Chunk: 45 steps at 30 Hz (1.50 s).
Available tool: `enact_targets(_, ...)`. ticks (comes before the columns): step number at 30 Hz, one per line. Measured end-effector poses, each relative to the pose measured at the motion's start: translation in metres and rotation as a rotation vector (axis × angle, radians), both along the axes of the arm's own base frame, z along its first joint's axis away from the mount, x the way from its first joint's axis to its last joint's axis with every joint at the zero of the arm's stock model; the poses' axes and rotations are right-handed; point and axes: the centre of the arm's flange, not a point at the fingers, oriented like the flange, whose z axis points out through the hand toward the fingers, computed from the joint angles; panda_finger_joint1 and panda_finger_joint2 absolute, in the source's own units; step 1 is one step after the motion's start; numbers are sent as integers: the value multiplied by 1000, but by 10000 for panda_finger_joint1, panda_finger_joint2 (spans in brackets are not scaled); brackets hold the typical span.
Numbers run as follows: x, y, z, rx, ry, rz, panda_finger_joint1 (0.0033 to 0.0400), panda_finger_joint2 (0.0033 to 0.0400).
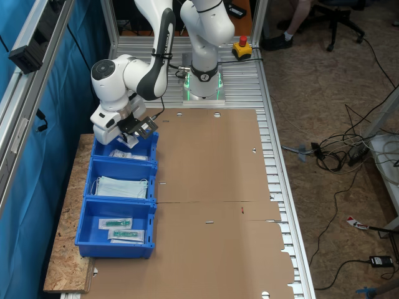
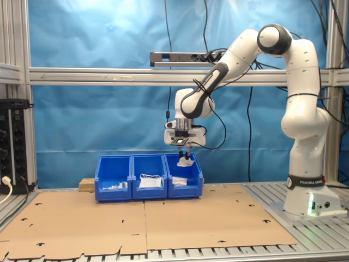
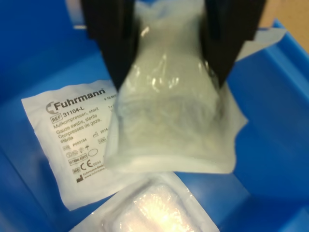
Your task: Pick and place sorting task of medical equipment.
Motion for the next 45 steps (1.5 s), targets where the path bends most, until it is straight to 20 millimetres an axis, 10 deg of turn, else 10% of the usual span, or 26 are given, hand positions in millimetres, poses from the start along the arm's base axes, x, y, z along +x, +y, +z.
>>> enact_targets(4, 0, 0, 0, 0, 0, 0, 99, 99)
enact_targets(5, 0, 0, 0, 0, 0, 0, 199, 199)
enact_targets(11, 0, 0, 0, 0, 0, 0, 199, 199)
enact_targets(12, 0, 0, 0, 0, 0, 0, 289, 289)
enact_targets(21, 0, 0, 0, -1, -1, 1, 289, 289)
enact_targets(22, 1, 1, 1, -1, -1, 2, 394, 394)
enact_targets(33, 20, 25, 37, -49, -45, 63, 398, 398)
enact_targets(45, 36, 93, 109, -102, -22, 194, 400, 400)
